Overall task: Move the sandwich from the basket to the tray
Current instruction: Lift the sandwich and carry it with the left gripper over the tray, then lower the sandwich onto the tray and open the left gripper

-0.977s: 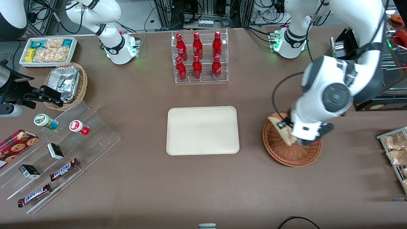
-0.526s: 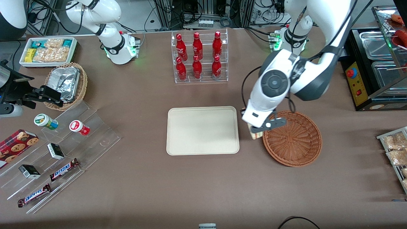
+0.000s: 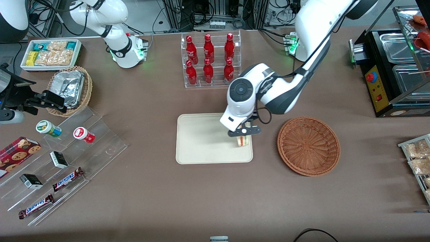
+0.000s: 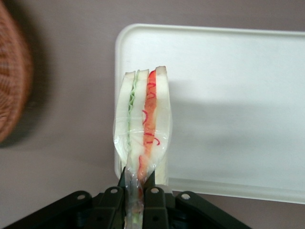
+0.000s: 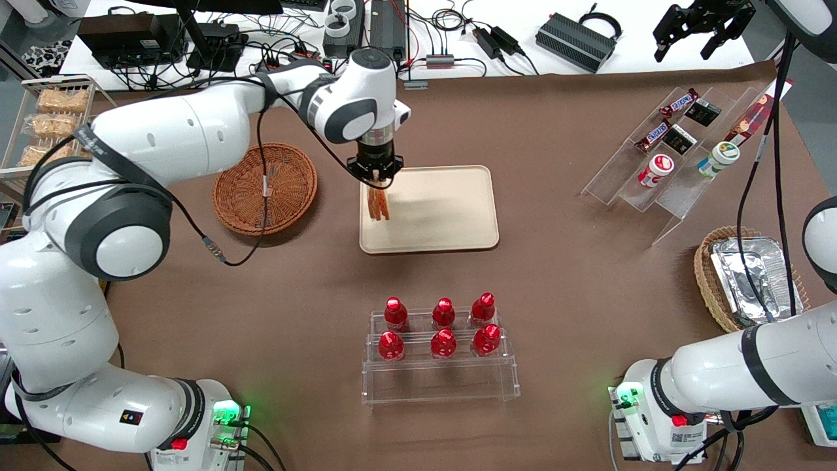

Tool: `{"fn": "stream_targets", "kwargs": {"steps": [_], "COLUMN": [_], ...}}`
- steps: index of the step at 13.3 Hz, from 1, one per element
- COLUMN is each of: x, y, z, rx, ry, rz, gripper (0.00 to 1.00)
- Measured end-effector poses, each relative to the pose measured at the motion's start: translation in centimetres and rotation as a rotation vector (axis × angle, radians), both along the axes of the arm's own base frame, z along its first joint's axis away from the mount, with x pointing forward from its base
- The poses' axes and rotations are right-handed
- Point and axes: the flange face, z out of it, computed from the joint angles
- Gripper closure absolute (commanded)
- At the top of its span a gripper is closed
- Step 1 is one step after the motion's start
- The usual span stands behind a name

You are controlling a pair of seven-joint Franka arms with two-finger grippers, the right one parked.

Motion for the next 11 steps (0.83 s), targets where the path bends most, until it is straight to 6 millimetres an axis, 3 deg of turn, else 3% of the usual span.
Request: {"fn": "stream_targets", "kwargs": {"steps": [3, 11], "x": [-1.1, -2.7], "y": [-2.4, -5.3], "z": [-1.6, -5.1], "rx": [-0.016, -0.057], "ry": [-0.032, -0.046], "rz": [-0.019, -0.054], "gripper": [1.0, 1.0]}}
